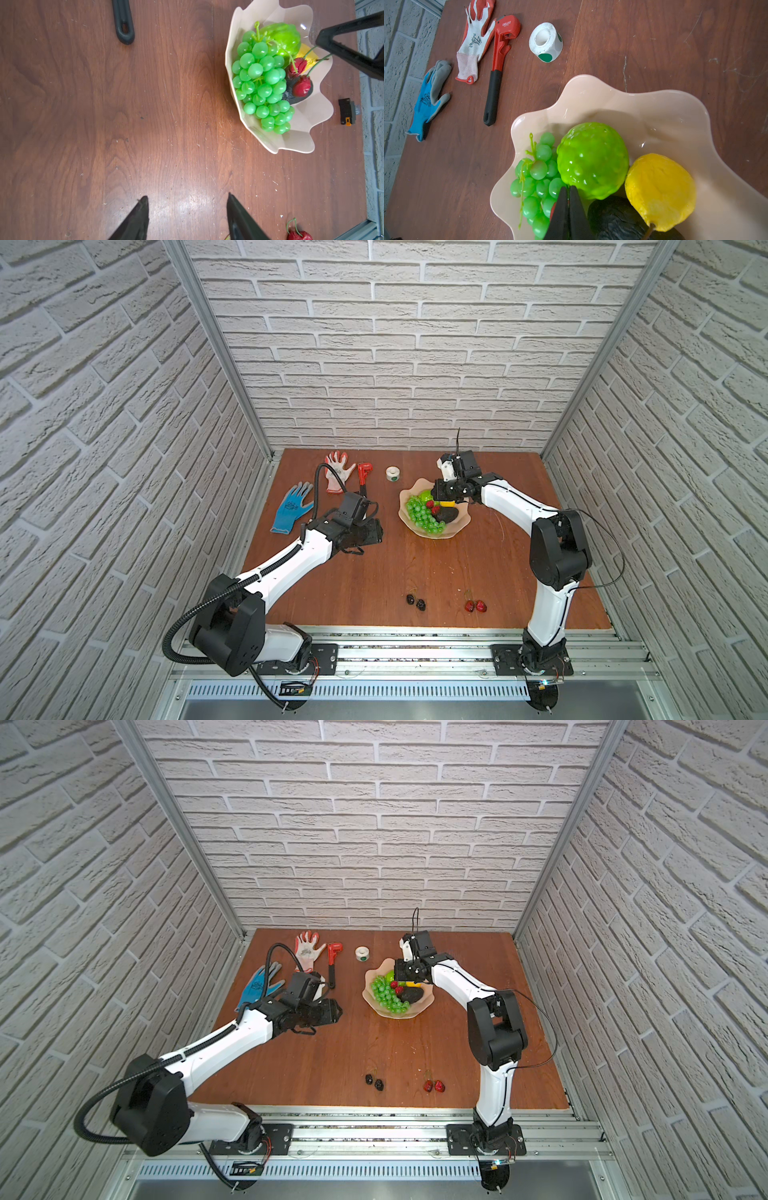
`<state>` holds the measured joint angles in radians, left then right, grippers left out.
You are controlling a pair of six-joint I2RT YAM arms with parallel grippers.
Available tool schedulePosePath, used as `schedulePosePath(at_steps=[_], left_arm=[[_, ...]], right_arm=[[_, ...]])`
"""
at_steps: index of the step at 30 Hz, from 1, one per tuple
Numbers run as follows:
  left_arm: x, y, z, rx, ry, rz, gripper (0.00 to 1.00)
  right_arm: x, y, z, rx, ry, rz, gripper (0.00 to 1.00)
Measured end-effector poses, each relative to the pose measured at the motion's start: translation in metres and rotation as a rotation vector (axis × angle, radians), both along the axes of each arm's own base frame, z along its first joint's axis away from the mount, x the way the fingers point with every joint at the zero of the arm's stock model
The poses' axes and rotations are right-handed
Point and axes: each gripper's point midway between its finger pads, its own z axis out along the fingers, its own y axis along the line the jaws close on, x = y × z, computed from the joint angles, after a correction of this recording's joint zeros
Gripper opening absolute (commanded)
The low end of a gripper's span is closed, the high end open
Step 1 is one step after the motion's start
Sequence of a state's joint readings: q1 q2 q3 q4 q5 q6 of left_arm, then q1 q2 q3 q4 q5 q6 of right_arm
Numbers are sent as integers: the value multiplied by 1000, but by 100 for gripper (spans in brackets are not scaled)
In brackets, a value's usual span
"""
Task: Place and organize the fake fruits in the fruit bowl
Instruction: 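Carry the red cherries over the bowl and release them onto the avocado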
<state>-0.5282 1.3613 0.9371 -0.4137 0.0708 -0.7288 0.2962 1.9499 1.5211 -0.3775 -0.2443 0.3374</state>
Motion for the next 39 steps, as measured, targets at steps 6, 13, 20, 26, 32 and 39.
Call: schedulePosePath(at_steps=[6,13,20,26,32,39], left_arm=[[0,0,0,-1,1,2,60],[-1,0,-1,-4,6,-2,60],[-2,-1,-1,-5,12,-6,61],[-2,-1,-1,-9,15,-9,61],[-4,-1,-2,-8,23,-12,61],[-10,-2,-5,-5,46,-24,60]], right_arm=[[2,0,-3,-4,0,-2,6],[3,0,-8,-6,7,-2,8],[2,0,-10,-11,10,2,18],[2,-3,-10,-36,5,4,34],[-2,-13,2,-91,-22,5,39],[-11,-27,56,-143,-130,-3,41]])
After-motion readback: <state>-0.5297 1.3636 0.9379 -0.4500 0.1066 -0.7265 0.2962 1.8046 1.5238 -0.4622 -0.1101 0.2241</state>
